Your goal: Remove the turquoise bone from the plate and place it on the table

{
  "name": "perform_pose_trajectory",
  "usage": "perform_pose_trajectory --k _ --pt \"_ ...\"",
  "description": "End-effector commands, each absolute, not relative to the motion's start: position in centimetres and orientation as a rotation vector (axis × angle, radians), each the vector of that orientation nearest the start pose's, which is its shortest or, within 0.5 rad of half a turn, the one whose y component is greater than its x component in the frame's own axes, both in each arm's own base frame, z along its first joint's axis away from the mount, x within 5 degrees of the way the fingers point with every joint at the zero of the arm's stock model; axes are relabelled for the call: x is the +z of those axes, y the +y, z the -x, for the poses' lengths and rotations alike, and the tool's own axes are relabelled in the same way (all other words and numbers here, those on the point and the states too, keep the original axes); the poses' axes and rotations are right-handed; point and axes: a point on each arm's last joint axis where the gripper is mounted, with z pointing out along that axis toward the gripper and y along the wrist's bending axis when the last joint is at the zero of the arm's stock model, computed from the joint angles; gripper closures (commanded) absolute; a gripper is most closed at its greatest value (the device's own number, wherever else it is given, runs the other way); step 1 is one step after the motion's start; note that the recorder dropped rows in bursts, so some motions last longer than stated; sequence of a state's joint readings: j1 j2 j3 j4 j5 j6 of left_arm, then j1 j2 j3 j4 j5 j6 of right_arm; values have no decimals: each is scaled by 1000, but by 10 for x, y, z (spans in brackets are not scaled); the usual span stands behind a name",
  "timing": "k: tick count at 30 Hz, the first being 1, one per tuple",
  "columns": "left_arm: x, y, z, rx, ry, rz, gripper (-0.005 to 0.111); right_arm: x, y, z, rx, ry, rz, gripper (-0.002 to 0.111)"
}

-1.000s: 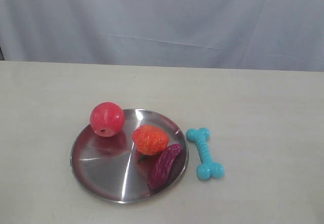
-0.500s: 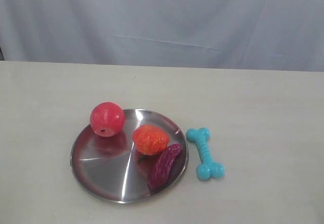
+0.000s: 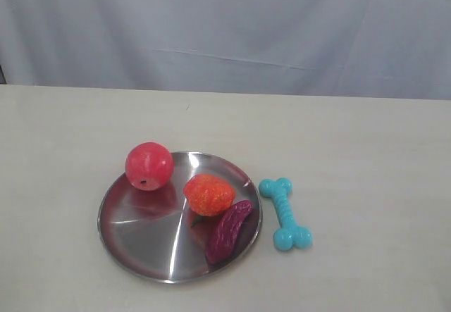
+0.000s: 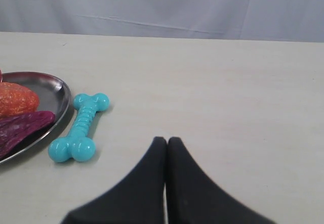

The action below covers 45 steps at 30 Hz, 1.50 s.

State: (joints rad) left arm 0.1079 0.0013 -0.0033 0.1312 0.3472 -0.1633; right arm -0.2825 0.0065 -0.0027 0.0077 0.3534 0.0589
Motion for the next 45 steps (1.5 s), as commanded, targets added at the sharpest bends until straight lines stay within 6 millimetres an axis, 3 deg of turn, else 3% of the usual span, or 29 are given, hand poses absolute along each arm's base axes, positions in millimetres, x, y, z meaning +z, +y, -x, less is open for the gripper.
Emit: perform_pose_trajectory --k 1,45 --pt "182 9 -53 83 1819 160 107 182 -15 -51 -160 1808 -322 108" --pt "182 9 -53 83 1819 160 107 182 -15 -51 -147 1802 -339 108"
